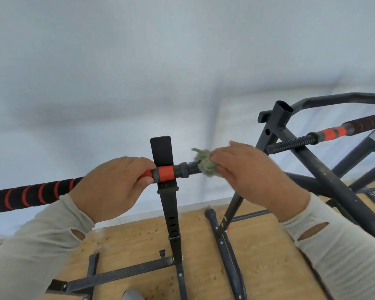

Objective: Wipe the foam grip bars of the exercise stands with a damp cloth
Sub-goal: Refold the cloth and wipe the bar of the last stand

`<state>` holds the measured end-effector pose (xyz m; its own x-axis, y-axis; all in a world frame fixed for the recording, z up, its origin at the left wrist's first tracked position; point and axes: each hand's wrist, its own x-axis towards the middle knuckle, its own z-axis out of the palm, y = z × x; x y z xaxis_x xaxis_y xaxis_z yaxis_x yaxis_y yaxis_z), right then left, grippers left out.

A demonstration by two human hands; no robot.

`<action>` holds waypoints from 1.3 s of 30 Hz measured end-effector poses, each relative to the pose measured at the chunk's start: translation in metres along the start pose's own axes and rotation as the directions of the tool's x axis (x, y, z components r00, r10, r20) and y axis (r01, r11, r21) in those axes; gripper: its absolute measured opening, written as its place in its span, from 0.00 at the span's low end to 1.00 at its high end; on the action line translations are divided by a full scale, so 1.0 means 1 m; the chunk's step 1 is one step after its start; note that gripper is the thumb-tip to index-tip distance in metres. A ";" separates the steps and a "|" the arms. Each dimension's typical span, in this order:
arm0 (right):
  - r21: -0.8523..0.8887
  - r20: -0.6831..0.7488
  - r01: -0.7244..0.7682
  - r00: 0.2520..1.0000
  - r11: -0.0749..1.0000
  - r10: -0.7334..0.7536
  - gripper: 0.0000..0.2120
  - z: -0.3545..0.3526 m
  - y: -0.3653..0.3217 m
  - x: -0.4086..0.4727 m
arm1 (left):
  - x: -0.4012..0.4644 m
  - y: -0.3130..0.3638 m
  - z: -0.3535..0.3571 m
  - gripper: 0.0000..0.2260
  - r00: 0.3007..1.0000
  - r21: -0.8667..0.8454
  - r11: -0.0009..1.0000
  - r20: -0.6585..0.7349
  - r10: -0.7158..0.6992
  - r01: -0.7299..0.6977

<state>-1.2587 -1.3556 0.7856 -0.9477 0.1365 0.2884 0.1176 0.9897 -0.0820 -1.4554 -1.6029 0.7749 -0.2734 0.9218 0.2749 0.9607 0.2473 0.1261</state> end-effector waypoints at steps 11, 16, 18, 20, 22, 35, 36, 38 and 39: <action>-0.025 -0.098 -0.062 0.993 0.998 0.059 0.06 0.011 -0.027 0.010 | 0.000 0.008 0.003 0.14 0.999 0.058 0.998 -0.030 0.018 -0.016; 0.044 -0.142 -0.006 0.990 0.999 0.013 0.09 0.028 -0.041 0.012 | 0.000 0.001 0.005 0.17 0.999 0.023 0.999 -0.047 0.023 -0.022; 0.015 -0.147 0.014 0.989 1.000 -0.011 0.09 0.015 -0.022 0.004 | 0.000 0.000 0.005 0.17 0.999 0.023 1.000 -0.031 0.022 -0.021; -0.059 -0.010 -0.071 0.997 0.996 0.071 0.10 -0.006 -0.003 -0.001 | 0.001 0.001 0.006 0.17 1.000 0.028 1.000 -0.022 0.010 -0.009; -0.114 0.153 -0.221 0.959 0.969 0.237 0.07 -0.027 0.012 -0.003 | 0.001 0.001 0.006 0.17 1.000 0.027 1.000 -0.026 0.004 -0.003; 0.009 -0.079 0.048 0.996 0.999 -0.047 0.05 0.017 -0.035 0.014 | 0.000 0.002 0.000 0.19 1.000 -0.019 1.000 -0.029 -0.008 0.008; -0.001 -0.076 0.044 0.996 0.999 -0.044 0.05 0.014 -0.026 0.009 | 0.000 0.002 0.000 0.19 1.000 -0.021 1.000 -0.026 -0.013 0.013; -0.040 -0.038 0.027 0.999 0.999 -0.028 0.06 0.003 -0.008 -0.001 | 0.000 0.002 0.001 0.19 1.000 -0.023 1.000 -0.023 -0.020 0.020; -0.061 -0.025 -0.006 1.000 0.998 0.005 0.06 -0.004 0.000 -0.003 | 0.001 0.002 0.002 0.19 1.000 -0.020 1.000 -0.024 -0.021 0.020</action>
<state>-1.2546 -1.3563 0.7882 -0.9394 0.1421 0.3121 0.1413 0.9896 -0.0253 -1.4532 -1.6012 0.7734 -0.2943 0.9092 0.2946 0.9538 0.2600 0.1504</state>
